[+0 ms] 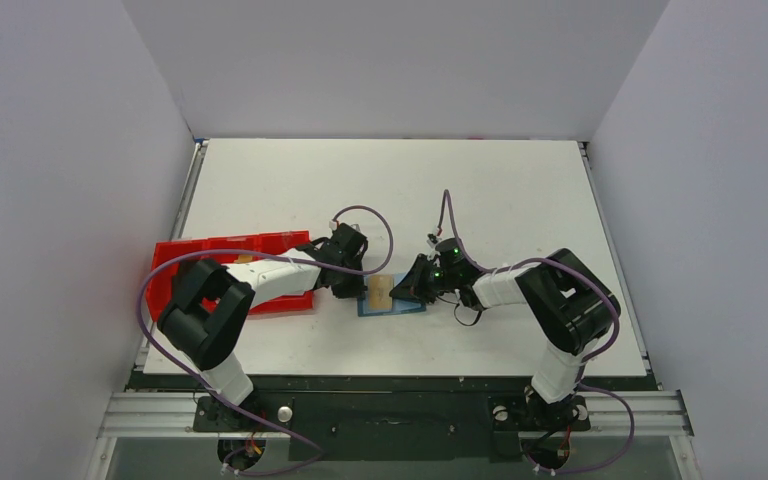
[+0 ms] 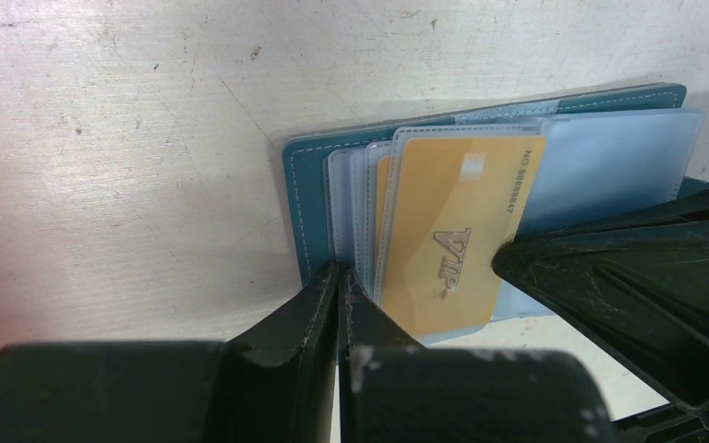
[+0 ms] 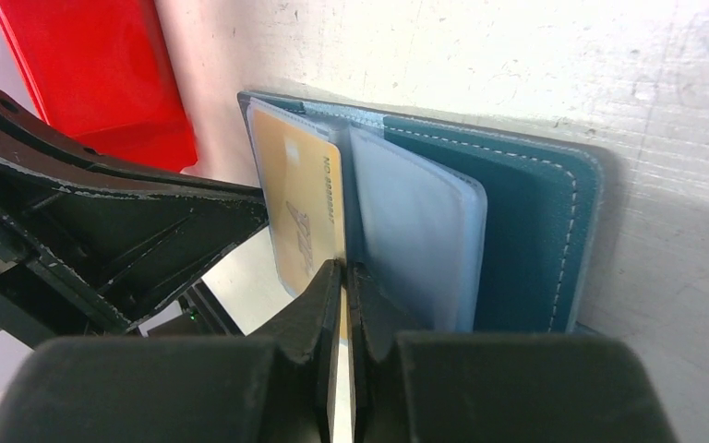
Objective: Take the credit cards out of the card holder
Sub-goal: Remove the credit card from the card holder.
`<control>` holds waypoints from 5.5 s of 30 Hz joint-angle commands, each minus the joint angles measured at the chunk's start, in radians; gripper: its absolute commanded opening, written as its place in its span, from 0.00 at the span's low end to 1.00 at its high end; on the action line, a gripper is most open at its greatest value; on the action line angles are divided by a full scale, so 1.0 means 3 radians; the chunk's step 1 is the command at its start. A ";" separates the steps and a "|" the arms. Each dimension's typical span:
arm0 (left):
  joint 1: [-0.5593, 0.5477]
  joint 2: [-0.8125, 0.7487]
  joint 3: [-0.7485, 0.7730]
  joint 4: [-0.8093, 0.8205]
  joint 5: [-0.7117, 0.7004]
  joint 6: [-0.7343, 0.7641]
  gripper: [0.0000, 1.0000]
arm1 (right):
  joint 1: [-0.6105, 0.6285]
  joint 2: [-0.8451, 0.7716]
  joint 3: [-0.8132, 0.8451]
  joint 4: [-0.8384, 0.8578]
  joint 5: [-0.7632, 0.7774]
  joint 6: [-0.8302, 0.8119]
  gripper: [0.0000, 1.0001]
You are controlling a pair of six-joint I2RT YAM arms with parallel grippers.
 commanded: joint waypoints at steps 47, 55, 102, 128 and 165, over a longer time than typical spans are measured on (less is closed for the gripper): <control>-0.0019 0.0304 0.0506 -0.0275 0.0015 0.0388 0.09 | -0.0026 -0.0075 0.0079 -0.0389 0.0346 -0.0372 0.00; -0.0019 0.0403 0.0430 -0.0460 -0.0200 0.0336 0.04 | -0.0061 -0.0105 0.0081 -0.0444 0.0349 -0.0408 0.00; -0.0020 0.0485 0.0373 -0.0439 -0.0171 0.0292 0.02 | -0.0067 0.0210 -0.0209 0.0837 -0.0073 0.0276 0.14; -0.0023 0.0517 0.0347 -0.0419 -0.0168 0.0274 0.01 | -0.0098 0.0281 -0.0387 0.1775 -0.0301 0.0730 0.18; -0.0050 0.0598 0.0362 -0.0408 -0.0176 0.0256 0.01 | -0.0066 0.0481 -0.0365 0.2159 -0.0353 0.0989 0.07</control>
